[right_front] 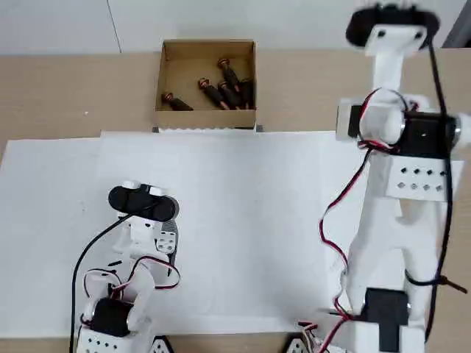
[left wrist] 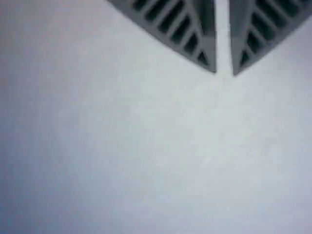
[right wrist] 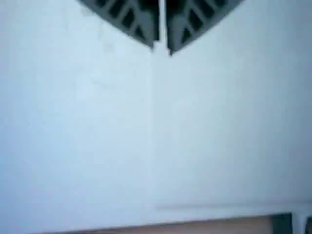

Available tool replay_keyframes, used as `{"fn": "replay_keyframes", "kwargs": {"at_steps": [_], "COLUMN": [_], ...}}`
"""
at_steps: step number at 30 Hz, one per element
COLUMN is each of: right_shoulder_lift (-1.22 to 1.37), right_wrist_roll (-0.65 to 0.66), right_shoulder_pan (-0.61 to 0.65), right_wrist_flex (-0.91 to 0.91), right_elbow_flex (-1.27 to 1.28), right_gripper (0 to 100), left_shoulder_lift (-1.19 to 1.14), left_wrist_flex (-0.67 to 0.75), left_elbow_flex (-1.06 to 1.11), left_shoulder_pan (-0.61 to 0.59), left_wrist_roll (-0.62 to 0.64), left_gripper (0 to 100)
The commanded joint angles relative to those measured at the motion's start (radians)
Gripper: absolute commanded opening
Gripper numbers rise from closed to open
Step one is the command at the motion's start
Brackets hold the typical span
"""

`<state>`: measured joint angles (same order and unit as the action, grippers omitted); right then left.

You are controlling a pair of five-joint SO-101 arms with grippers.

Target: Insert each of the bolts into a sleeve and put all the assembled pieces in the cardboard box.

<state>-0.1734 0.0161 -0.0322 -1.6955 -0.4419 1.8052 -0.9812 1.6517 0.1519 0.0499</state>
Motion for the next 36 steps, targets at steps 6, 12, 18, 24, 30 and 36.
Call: {"fn": "replay_keyframes", "kwargs": {"at_steps": [6,12,18,24,30,36], "right_shoulder_lift": [-0.191,-0.394,-0.599,-0.771,-0.941,-1.141], "right_wrist_roll": [-0.058,-0.064,-0.060,-0.064,-0.064,-0.060], "right_shoulder_pan": [-0.002,-0.007,-0.007,-0.008,-0.010,-0.010], "right_wrist_flex": [0.140,0.394,0.641,0.796,0.949,1.047], "right_elbow_flex": [0.322,0.730,1.119,1.393,1.629,1.860], "right_gripper": [0.3,0.3,0.3,0.3,0.3,0.3], "left_shoulder_lift": [0.008,0.008,0.008,0.008,0.008,0.008], "left_wrist_flex": [-0.005,-0.005,-0.005,-0.005,-0.005,-0.005], "left_elbow_flex": [-0.004,-0.004,-0.004,-0.004,-0.004,-0.004], "left_shoulder_pan": [-0.005,-0.005,-0.005,-0.005,-0.005,-0.005], "left_wrist_roll": [0.002,0.002,0.002,0.000,0.000,0.000], "left_gripper": [0,0,0,0,0,0]}}
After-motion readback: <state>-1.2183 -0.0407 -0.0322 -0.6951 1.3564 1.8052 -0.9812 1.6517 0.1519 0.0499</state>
